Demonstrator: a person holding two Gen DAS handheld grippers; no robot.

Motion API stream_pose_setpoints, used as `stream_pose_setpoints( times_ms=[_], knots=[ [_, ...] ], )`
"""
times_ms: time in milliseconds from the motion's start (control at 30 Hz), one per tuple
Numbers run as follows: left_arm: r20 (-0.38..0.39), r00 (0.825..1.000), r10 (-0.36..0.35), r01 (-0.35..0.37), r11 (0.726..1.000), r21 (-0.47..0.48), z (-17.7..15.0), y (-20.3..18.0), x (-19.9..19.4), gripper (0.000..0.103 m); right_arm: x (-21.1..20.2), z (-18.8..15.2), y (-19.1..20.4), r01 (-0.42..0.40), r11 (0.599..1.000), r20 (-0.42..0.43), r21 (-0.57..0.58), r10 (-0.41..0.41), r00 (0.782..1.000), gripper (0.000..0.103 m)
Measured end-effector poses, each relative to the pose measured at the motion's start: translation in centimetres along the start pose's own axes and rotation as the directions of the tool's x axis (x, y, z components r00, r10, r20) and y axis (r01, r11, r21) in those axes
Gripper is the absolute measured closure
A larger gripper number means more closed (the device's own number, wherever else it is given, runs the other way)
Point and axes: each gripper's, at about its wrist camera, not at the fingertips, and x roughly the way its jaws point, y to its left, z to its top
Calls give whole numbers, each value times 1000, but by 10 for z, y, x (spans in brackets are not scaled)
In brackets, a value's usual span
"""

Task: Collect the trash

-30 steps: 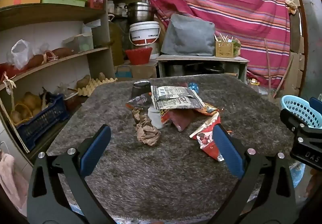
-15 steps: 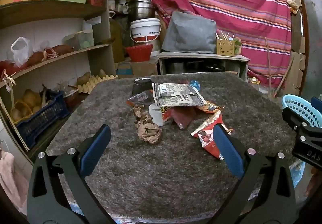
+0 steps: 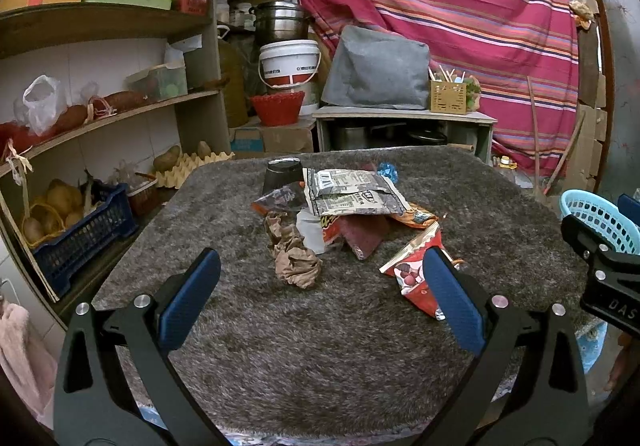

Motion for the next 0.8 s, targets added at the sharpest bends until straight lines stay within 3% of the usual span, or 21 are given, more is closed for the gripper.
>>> stream_pose_setpoints(
  times_ms=[800],
  knots=[
    [-1, 1000, 0, 0, 1000, -4, 2, 0, -4, 5, 0, 1, 0, 3, 1000, 0, -3, -3, 1000, 4]
  ],
)
